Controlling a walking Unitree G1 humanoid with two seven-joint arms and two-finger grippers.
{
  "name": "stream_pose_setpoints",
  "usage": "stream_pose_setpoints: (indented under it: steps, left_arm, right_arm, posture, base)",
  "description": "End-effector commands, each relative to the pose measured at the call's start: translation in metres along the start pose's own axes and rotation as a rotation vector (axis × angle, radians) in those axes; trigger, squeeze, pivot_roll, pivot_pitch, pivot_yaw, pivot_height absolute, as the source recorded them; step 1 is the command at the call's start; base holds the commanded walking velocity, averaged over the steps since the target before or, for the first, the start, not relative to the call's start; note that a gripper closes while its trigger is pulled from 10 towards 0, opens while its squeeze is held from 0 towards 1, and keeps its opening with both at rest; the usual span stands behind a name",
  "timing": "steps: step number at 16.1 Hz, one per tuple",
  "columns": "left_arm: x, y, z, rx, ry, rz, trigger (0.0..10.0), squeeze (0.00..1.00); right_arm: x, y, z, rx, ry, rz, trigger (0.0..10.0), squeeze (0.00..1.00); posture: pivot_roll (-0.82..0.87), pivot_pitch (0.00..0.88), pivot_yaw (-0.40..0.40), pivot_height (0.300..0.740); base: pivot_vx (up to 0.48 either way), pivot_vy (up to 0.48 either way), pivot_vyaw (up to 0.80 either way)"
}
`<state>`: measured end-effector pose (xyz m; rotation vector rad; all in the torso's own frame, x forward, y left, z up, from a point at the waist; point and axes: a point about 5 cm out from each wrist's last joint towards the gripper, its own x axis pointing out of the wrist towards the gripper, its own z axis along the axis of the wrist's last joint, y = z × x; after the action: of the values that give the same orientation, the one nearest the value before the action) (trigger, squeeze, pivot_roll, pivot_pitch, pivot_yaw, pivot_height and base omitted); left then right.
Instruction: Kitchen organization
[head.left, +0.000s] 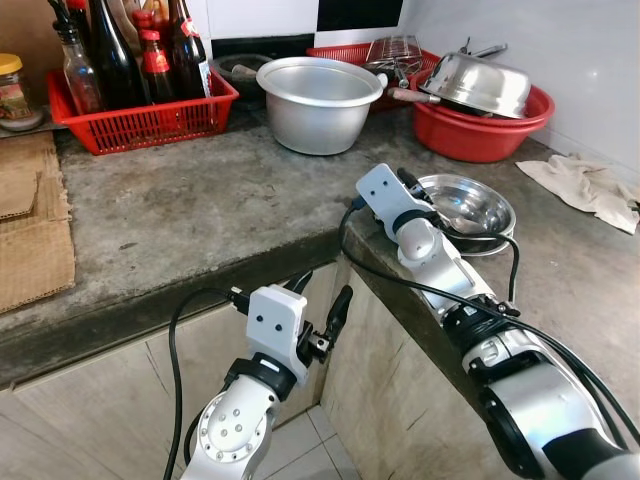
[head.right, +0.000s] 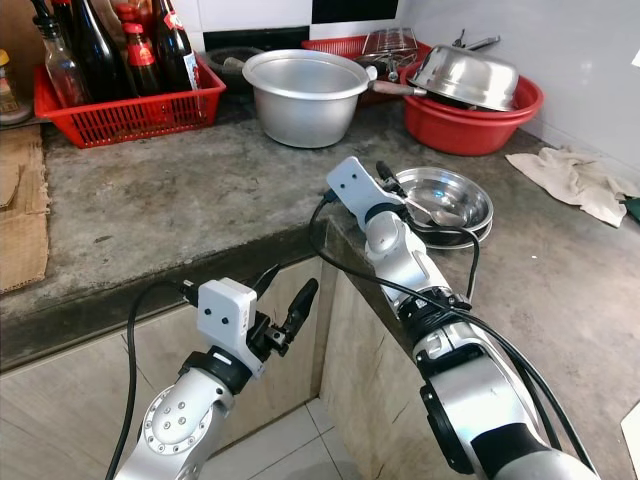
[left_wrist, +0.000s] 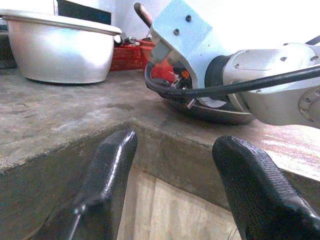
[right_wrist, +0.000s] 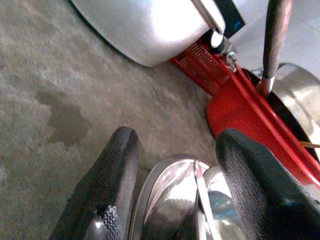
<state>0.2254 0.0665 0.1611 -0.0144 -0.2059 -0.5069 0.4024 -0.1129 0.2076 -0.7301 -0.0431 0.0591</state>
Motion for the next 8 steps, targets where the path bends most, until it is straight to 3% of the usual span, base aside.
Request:
stream_pose_setpoints:
  steps: [1,6,7,8]
  left_arm:
    - [0.0010,-0.0024,0.0048,0.007,-0.021,-0.008,10.0,0.00]
    - [-0.0011,-0.0017,0.0042,0.010,-0.016,-0.003,10.0,0.00]
    - [-0.0014,-0.0019,0.0041,0.011,-0.015,-0.003,10.0,0.00]
    - [-0.0014,-0.0020,0.0041,0.011,-0.015,-0.002,10.0,0.00]
  right_arm:
    - [0.0029,-0.0079,0.0021,-0.006,0.004,-0.029,10.0,0.00]
    - [0.0050,-0.0088,-0.0004,-0.010,0.025,-0.035,10.0,0.00]
    - [0.0058,-0.0108,-0.0007,-0.009,0.028,-0.044,0.0,0.00]
    - [0.0061,-0.0118,-0.0007,-0.008,0.029,-0.048,0.0,0.00]
  posture:
    - [0.04,0.088,-0.118,0.740]
    - [0.04,0.087,-0.118,0.740]
    - [0.04,0.087,-0.118,0.740]
    - [0.04,0.087,-0.118,0.740]
  base:
    - [0.000,0.000,0.00]
    - [0.000,0.000,0.00]
    - [0.000,0.000,0.00]
    - [0.000,0.000,0.00]
